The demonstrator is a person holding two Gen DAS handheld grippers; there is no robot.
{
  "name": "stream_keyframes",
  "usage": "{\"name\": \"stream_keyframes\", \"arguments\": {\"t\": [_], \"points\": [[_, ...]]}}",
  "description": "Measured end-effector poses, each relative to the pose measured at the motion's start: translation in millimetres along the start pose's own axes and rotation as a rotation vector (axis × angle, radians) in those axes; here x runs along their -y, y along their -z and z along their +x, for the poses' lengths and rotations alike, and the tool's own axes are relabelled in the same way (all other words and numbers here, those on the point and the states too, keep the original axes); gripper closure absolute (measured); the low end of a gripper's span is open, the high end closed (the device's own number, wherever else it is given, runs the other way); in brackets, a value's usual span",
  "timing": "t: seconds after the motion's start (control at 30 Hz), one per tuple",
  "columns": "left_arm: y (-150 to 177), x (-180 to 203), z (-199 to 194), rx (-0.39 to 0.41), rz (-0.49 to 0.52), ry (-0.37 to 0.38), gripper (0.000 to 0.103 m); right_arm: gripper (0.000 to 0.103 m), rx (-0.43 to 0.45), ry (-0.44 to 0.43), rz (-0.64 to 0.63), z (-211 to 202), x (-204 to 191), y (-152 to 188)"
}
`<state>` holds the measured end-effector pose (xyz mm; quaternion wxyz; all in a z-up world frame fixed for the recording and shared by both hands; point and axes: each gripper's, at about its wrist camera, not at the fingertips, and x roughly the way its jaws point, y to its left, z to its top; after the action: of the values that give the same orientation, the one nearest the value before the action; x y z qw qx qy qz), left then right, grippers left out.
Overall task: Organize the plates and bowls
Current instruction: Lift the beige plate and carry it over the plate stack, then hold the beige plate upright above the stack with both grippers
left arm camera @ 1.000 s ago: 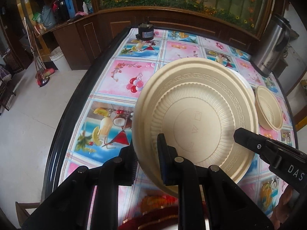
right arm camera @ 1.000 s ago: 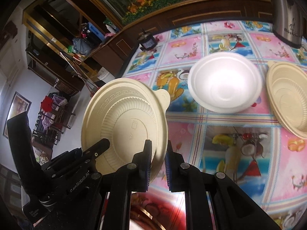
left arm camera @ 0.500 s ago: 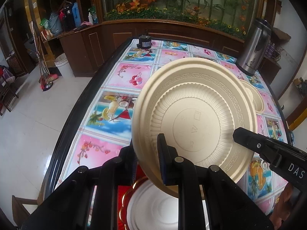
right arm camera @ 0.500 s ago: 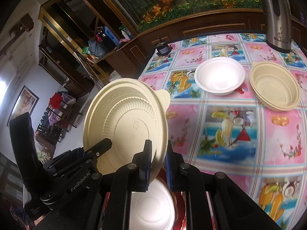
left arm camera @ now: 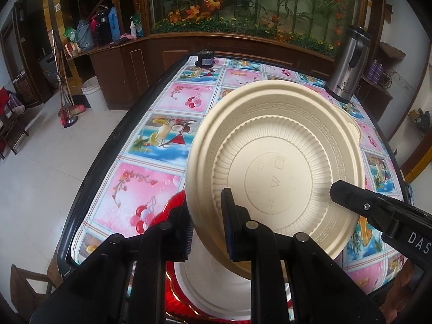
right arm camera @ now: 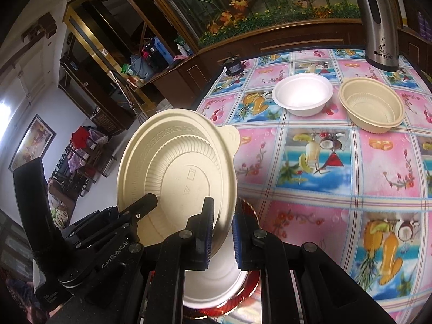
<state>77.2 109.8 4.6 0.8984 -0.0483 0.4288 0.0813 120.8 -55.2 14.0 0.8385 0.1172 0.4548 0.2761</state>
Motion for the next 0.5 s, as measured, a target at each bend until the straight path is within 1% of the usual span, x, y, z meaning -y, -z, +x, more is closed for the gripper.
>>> {"name": "stream_keyframes", "arguments": {"t": [0.23, 0.4, 0.5], "points": [[20, -4, -9, 0.003, -0.021, 0.013, 0.087, 0.09, -0.005, -0.011, -0.002, -7, -1, 18], [31, -9, -12, -0.009, -0.046, 0.023, 0.087, 0.09, -0.019, -0.021, -0.009, -8, -4, 30], [38, -10, -14, -0.006, -0.047, 0.013, 0.086, 0.09, -0.026, -0.025, -0.014, -7, -6, 35]]}}
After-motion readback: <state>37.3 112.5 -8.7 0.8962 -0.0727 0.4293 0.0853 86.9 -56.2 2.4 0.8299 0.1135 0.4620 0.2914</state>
